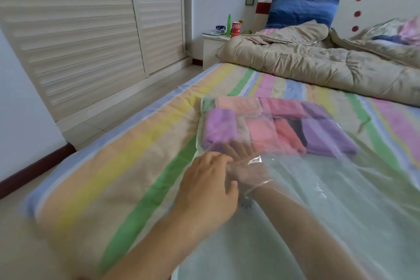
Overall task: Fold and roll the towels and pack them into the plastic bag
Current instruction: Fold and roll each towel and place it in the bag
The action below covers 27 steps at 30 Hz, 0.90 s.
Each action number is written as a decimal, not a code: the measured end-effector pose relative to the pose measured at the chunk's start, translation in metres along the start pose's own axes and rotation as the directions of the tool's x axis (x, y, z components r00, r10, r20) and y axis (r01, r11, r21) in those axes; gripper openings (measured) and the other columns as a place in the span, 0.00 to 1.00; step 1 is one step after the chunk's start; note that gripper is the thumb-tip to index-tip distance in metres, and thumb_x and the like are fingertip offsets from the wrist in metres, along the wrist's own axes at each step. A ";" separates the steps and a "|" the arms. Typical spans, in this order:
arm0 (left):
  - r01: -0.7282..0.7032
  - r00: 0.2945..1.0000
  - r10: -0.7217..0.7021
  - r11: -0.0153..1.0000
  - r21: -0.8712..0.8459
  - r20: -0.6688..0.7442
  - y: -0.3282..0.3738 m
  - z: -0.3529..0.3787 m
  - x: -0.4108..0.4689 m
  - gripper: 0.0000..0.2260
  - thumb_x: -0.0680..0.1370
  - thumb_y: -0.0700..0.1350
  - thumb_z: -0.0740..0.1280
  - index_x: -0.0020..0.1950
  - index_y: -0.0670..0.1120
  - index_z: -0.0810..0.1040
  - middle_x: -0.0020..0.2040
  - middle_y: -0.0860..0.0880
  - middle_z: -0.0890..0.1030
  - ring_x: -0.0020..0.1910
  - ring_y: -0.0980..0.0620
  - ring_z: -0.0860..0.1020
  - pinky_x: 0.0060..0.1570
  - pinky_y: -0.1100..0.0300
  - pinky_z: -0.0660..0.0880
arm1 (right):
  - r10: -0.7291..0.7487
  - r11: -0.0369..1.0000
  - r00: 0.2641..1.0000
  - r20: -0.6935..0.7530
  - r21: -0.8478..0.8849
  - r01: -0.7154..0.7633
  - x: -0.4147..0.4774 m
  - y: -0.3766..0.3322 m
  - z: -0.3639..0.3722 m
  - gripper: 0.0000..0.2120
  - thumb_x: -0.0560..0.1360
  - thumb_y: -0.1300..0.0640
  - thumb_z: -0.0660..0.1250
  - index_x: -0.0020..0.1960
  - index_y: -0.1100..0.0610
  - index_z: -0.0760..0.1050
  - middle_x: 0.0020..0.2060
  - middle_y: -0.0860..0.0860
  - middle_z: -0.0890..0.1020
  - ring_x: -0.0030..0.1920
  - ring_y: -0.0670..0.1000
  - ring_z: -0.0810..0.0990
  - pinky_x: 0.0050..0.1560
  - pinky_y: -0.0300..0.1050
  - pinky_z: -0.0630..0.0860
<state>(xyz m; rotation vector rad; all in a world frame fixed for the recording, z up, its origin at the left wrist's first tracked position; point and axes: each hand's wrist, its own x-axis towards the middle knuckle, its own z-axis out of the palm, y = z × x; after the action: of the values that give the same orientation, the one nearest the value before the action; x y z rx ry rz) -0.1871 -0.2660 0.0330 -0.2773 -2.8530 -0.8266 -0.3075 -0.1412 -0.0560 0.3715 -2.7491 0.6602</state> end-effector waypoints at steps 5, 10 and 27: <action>-0.188 0.950 0.243 0.947 -0.259 0.198 0.091 0.002 -0.017 0.15 0.78 0.47 0.64 0.65 0.53 0.75 0.64 0.56 0.76 0.62 0.55 0.74 0.65 0.58 0.68 | 0.115 0.975 0.914 0.389 -0.221 -0.028 -0.128 0.019 -0.039 0.28 0.69 0.75 0.58 0.65 0.54 0.69 0.54 0.40 0.75 0.58 0.42 0.75 0.45 0.23 0.68; -0.313 0.786 0.462 0.870 -0.381 0.410 0.193 0.055 -0.050 0.13 0.79 0.47 0.64 0.62 0.50 0.77 0.61 0.53 0.79 0.60 0.55 0.76 0.63 0.56 0.71 | 0.282 0.814 0.743 0.607 -0.562 0.150 -0.254 0.054 -0.187 0.13 0.82 0.60 0.54 0.59 0.66 0.72 0.52 0.52 0.78 0.60 0.43 0.74 0.58 0.32 0.66; -0.730 0.653 0.733 0.676 -0.100 0.192 0.351 0.196 -0.138 0.10 0.76 0.57 0.64 0.48 0.51 0.74 0.46 0.52 0.78 0.47 0.49 0.77 0.43 0.55 0.70 | 0.188 0.932 0.957 0.220 -0.348 -0.104 -0.446 0.230 -0.354 0.17 0.65 0.35 0.67 0.47 0.44 0.73 0.43 0.39 0.71 0.45 0.45 0.71 0.35 0.43 0.74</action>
<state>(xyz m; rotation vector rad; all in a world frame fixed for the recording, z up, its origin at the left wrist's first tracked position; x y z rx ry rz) 0.0045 0.1131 0.0210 -1.4911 -2.5025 -0.6460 0.1100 0.3049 0.0053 0.1813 -3.0800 0.1765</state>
